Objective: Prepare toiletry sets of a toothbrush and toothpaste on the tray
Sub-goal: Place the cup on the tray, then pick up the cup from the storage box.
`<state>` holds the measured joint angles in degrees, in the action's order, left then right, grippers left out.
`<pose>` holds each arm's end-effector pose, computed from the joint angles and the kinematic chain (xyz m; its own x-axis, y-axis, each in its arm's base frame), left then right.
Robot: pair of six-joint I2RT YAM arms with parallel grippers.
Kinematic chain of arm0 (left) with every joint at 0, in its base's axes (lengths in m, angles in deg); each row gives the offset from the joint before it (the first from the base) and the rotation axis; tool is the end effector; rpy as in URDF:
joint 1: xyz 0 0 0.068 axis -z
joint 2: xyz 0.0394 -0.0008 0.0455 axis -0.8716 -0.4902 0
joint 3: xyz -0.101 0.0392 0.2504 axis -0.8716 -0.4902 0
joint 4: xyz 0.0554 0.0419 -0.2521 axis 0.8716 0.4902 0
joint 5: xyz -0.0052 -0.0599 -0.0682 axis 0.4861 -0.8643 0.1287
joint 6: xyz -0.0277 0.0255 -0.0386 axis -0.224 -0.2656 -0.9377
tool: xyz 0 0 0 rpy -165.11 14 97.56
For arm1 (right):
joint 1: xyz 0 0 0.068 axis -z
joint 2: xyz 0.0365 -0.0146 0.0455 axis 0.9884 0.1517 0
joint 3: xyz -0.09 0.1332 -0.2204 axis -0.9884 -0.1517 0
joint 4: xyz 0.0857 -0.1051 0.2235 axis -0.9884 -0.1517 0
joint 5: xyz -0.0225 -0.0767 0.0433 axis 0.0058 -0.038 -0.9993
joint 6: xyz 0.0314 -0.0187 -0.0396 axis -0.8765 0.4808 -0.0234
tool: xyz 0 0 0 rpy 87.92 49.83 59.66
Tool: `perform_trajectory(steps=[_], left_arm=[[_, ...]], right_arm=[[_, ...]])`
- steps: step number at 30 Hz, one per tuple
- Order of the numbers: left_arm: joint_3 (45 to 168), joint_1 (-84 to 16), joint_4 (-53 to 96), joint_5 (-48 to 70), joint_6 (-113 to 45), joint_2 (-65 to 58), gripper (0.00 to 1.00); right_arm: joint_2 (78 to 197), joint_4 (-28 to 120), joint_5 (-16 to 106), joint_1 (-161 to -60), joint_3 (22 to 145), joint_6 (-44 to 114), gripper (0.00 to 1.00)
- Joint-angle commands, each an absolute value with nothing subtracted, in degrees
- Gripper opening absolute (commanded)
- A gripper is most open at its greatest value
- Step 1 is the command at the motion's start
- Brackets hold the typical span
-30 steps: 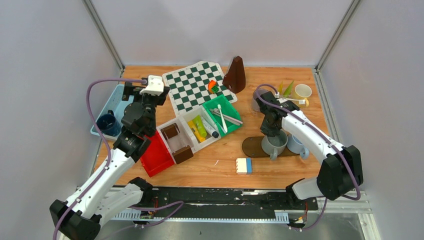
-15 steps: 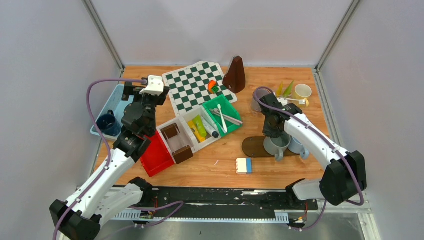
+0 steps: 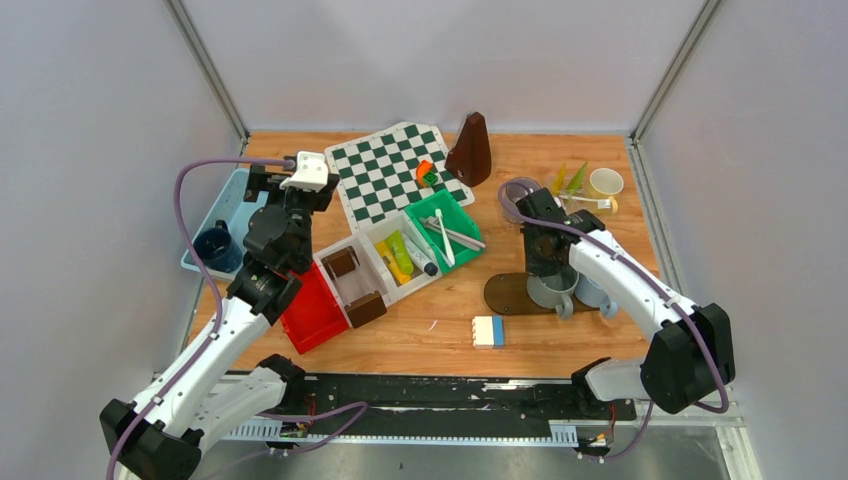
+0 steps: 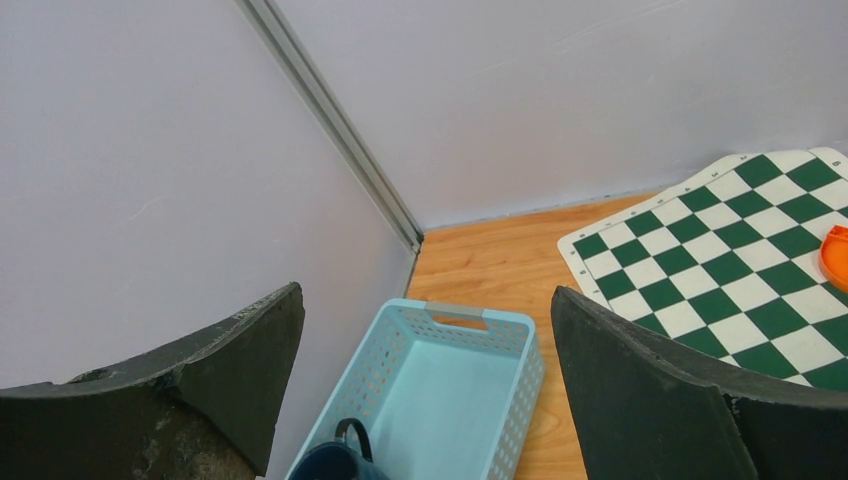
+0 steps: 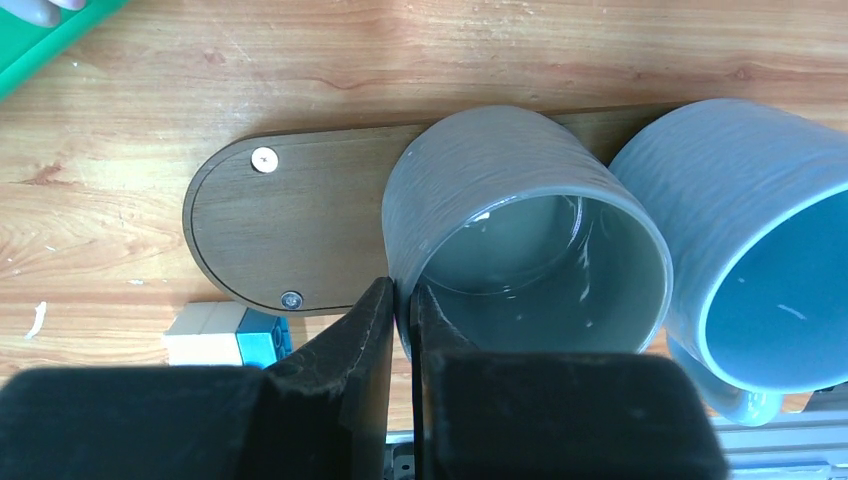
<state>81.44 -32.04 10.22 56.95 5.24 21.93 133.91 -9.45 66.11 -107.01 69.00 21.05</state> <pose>0.1832 -0.0749 0.3824 0.0712 0.3777 -0.9232 -0.2104 0.9104 0.3563 0.2264 0.0998 0.2566 -0.9284 -0.0635 -0.3661 -0.0286 0.9946 -0.1002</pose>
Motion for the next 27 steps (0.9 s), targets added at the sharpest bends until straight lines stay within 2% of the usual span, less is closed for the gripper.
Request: perform_trajectory(steps=[1,27], left_arm=[[81.40,-32.52,7.37,56.62,6.26,22.56,1.00],[81.26,-32.79,7.28,56.44,6.43,22.47,1.00]], right_arm=[[131.64,-7.23,64.94,-107.03,68.84,24.87,0.00],[131.42,-8.50,66.26,-107.03,68.80,26.89,0.00]])
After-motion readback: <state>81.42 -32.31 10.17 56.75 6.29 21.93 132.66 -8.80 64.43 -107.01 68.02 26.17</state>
